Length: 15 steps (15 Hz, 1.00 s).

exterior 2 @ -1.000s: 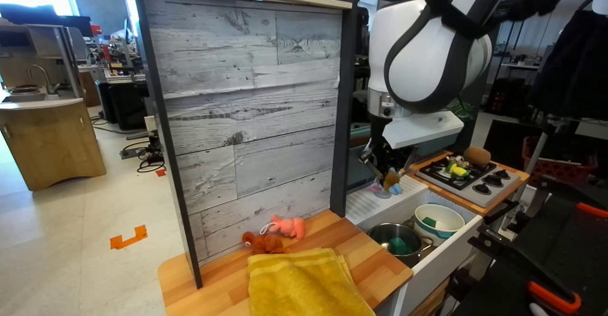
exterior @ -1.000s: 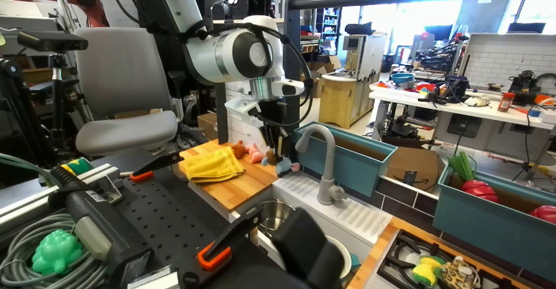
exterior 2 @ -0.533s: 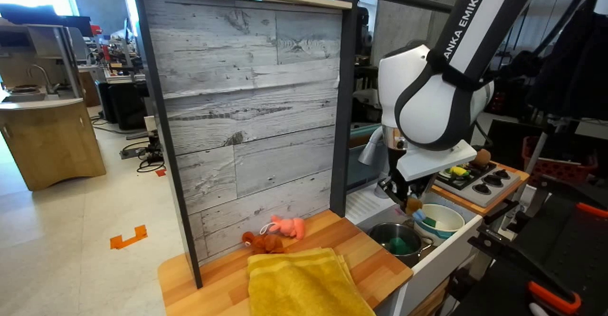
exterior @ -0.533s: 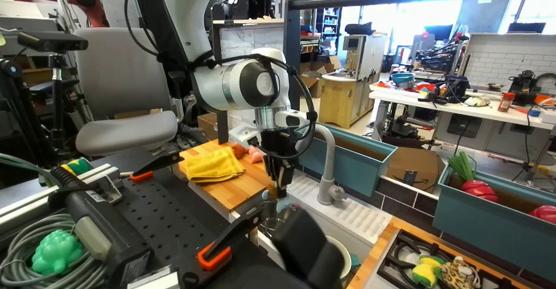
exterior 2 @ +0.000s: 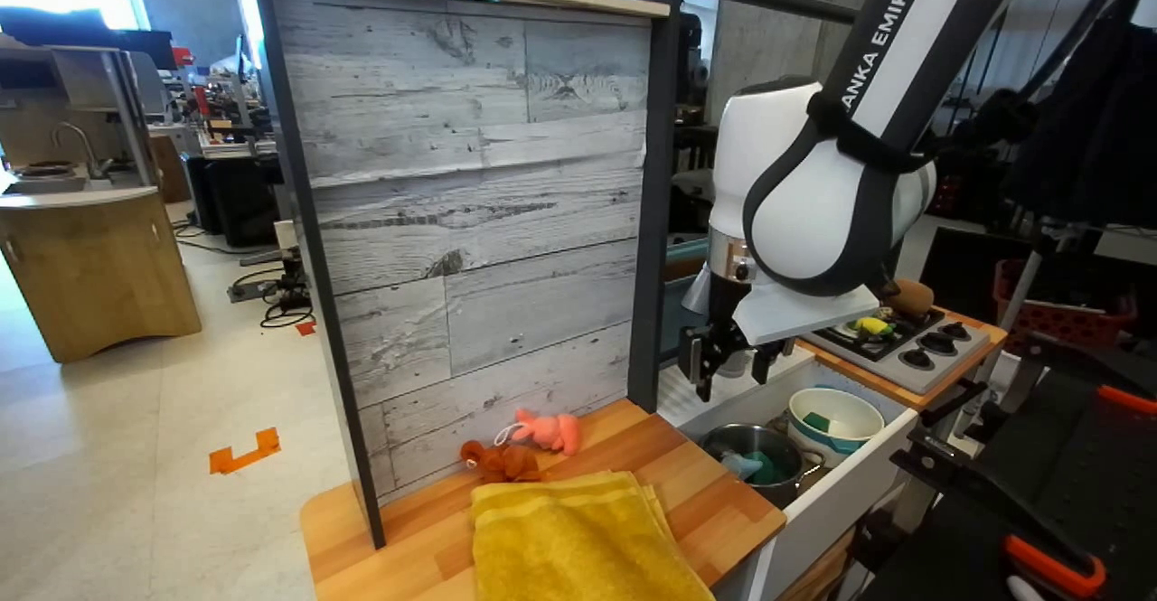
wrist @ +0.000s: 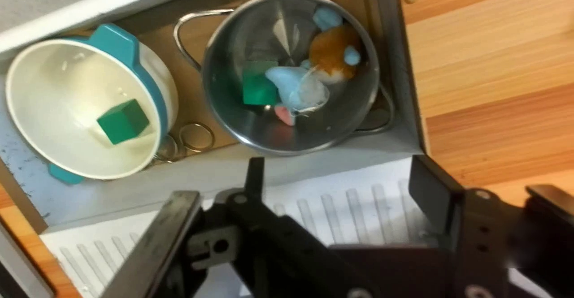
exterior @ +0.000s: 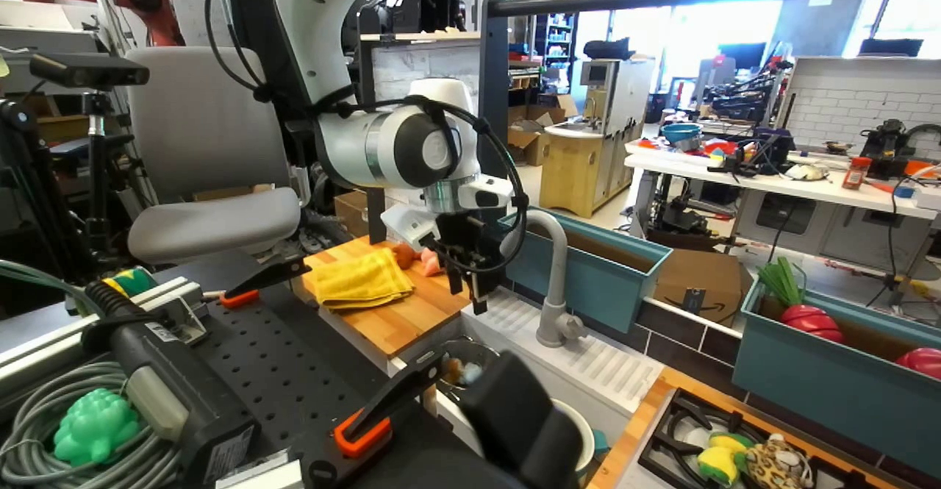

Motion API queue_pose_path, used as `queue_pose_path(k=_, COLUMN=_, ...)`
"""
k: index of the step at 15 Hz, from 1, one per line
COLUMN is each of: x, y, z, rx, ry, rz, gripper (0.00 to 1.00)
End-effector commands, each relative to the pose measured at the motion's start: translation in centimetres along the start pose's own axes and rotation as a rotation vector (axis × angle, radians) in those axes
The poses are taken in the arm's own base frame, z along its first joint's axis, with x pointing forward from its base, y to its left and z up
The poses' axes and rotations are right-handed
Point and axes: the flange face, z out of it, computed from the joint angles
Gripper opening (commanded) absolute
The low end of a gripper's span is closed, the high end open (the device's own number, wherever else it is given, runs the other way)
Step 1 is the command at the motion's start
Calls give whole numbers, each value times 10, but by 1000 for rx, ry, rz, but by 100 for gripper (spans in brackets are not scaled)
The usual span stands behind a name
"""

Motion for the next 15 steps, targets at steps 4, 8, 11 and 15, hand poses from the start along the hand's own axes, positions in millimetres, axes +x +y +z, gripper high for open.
queue_pose_path(k=4, x=-8, y=-76, z=-37, rx=271, ry=67, rz=-108, gripper=100)
queue_pose_path(k=8, x=-22, y=-144, z=-36, rx=384, ry=157, rz=-184, gripper=100)
queue_pose_path(k=11, x=-29, y=-148, z=-40, rx=373, ry=140, rz=-191, gripper=100)
queue_pose_path(k=15, x=-30, y=-160, z=-26, rx=412, ry=196, rz=-211, gripper=100)
